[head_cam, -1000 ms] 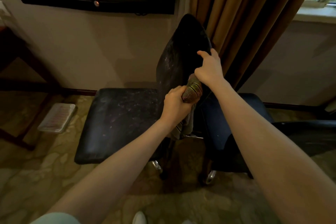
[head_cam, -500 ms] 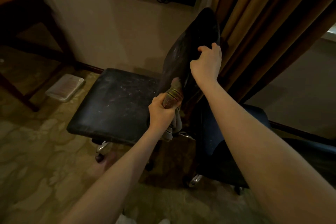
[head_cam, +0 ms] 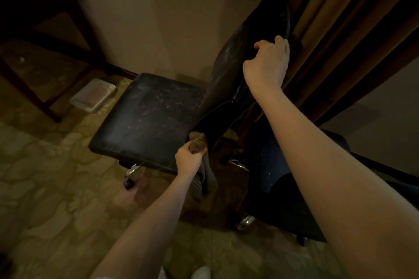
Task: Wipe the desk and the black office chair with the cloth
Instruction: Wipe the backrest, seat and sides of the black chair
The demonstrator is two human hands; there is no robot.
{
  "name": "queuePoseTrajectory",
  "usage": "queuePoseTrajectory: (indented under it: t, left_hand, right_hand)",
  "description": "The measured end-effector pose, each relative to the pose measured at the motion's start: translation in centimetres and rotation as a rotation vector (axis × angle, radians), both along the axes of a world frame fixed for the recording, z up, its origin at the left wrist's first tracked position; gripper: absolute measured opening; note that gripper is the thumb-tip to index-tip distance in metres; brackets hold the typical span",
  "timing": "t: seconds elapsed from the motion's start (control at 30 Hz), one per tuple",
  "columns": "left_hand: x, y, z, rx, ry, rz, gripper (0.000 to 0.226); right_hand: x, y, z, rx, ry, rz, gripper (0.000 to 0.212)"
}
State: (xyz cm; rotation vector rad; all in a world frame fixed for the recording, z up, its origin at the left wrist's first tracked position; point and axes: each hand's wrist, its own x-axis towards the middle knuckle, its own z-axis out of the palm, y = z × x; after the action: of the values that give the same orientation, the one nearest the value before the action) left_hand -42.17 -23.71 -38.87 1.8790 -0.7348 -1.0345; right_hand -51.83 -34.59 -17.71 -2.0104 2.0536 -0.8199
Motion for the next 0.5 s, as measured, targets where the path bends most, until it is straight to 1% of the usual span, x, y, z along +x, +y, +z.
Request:
queuePoseTrajectory:
  t: [0.07,0.13,0.27,0.33,0.43,0.5]
  left_hand:
    - [0.0,-0.2,-0.5,0.038,0.002,0.032,0.005]
    - [-0.1,-0.8,-0.2,0.054,-0.008,0.019,0.004]
    - [0.0,-1.1,1.4,0.057,-0.031,-0.041,0.024]
    - [0.0,-1.2,2.5,0.027,-0.019,-0.049,0.024]
    - [0.0,-1.4,4.7,-0.050,0.029,-0.049,0.018]
    - [0.0,-1.7,6.4,-0.112,0.011,-0.069,0.019]
  right_hand:
    - [-0.1,-0.1,0.0,-0.006,0.016,0.007,0.036]
    - [-0.1,-0.4,0.1,-0.017,0.042,0.001,0.035]
    - [-0.1,-0.3,0.2,-0.024,0.060,0.014,0.035]
    - [-0.2,-0.2,0.2,-0.013,0.051,0.017,0.036]
    - [-0.1,-0.1,0.2,-0.012,0.035,0.015,0.036]
    - [-0.1,-0.2,0.2,-0.008,0.026,0.018,0.035]
